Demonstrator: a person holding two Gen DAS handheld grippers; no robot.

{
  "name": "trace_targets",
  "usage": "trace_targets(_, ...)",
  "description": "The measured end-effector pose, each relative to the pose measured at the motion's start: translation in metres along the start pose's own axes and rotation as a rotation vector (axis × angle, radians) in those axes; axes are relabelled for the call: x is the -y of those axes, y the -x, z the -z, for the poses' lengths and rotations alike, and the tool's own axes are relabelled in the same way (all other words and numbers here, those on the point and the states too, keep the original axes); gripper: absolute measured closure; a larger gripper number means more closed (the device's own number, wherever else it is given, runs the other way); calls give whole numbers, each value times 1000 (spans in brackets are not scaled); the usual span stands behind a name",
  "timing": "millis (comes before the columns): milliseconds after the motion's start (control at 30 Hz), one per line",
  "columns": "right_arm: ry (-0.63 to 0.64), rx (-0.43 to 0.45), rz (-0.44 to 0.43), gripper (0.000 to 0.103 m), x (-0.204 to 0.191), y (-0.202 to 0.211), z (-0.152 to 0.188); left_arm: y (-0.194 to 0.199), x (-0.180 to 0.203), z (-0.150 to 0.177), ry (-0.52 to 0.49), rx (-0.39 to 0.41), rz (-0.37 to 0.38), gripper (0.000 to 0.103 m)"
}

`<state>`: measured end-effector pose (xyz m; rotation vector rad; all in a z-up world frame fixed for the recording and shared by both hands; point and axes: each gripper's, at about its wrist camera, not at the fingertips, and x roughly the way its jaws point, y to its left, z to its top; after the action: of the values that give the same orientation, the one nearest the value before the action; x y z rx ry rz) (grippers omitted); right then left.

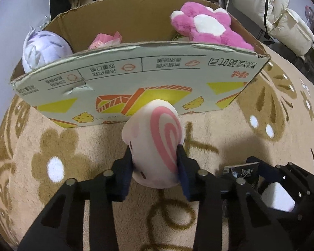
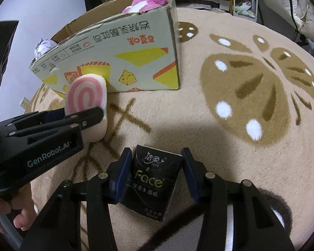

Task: Organize soft objects
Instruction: 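Lift the cake plush and tissue pack with both tools over the box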

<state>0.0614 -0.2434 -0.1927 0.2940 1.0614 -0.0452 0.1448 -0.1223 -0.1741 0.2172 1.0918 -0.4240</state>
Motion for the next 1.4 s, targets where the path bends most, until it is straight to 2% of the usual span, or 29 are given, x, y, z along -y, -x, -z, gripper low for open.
trace_targets(300, -6, 49, -2, 52, 6, 9, -9, 18, 10, 3, -15, 24, -57, 80)
trace_targets(733, -15, 185, -2, 53, 5, 33, -15, 64, -17, 15, 42, 123, -149, 81)
trace_targets(900, 2, 237, -35, 53, -3, 47, -23, 80, -26, 17, 53, 158, -186, 81)
trace_targets(1133, 64, 324, -25, 53, -20, 73, -35, 97, -40, 15, 87, 198, -193, 80)
trace_targets(1400, 144, 391, -26, 53, -37, 95, -57, 113, -41, 3, 73, 271, -264, 80)
